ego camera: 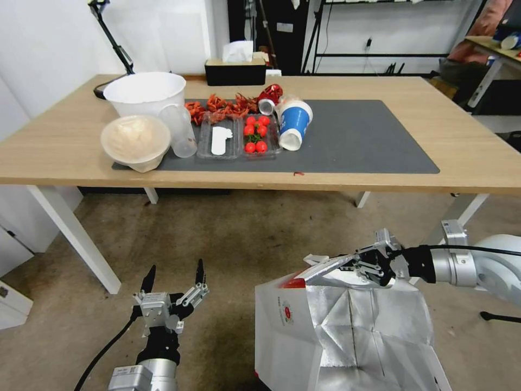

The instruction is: Pick up the food delivery bag from the floor and place it on the table.

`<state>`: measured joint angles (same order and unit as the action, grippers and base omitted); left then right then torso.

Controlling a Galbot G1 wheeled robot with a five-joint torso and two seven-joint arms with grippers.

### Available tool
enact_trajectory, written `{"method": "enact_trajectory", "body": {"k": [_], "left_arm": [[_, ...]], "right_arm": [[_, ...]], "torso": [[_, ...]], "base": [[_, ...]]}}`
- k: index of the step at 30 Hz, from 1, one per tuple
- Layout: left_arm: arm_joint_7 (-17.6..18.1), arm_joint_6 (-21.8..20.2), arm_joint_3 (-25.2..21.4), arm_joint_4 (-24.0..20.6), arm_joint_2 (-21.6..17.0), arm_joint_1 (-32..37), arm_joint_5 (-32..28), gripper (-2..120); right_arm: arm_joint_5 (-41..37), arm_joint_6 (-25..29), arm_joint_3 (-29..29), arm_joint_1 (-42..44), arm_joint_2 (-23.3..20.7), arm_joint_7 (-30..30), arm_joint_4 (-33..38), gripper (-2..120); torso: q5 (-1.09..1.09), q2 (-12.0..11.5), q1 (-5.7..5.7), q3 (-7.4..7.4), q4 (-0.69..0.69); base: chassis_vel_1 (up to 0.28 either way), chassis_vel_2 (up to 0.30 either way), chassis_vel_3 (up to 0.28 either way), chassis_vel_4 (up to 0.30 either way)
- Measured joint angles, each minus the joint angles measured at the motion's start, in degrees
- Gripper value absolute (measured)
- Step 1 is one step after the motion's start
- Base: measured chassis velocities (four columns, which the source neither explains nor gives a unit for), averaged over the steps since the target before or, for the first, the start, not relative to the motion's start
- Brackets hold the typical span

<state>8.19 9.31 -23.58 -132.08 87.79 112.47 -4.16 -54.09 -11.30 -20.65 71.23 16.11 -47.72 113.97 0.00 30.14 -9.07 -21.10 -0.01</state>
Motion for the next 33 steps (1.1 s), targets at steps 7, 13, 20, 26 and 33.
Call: {"method": "enact_trajectory", "body": {"k": [7, 13, 20, 26, 33], "left_arm": [[-0.1, 0.0, 0.1, 0.0, 0.0, 0.0, 0.0, 100], [-0.1, -0.1, 0.1, -0.1, 0.0, 0.1, -0.2, 100], [-0.2, -0.1, 0.1, -0.1, 0.1, 0.1, 0.0, 100], [-0.3, -0.1, 0.2, -0.3, 0.2, 0.2, 0.0, 100], [-0.5, -0.1, 0.2, -0.4, 0.2, 0.4, 0.1, 100]], "right_arm": [[0.0, 0.0, 0.0, 0.1, 0.0, 0.0, 0.0, 0], [0.0, -0.1, 0.0, 0.1, 0.1, 0.0, 0.1, 0], [0.0, -0.1, -0.1, 0.0, 0.1, -0.2, 0.0, 0], [0.0, -0.1, -0.1, 0.0, 0.1, -0.3, -0.1, 0], [-0.1, -0.1, -0.1, -0.1, 0.1, -0.3, -0.1, 0]], "torso": [[0.0, 1.6, -0.59, -0.99, 0.0], [0.0, 3.1, -1.23, -1.88, 0.0], [0.0, 4.7, -1.84, -2.87, 0.0], [0.0, 6.2, -2.43, -3.7, 0.01], [0.0, 7.7, -3.02, -4.69, 0.0]], "base": [[0.0, 0.0, 0.0, 0.0], [0.0, 0.0, 0.0, 0.0], [0.0, 0.0, 0.0, 0.0], [0.0, 0.0, 0.0, 0.0], [0.0, 0.0, 0.0, 0.0]]}}
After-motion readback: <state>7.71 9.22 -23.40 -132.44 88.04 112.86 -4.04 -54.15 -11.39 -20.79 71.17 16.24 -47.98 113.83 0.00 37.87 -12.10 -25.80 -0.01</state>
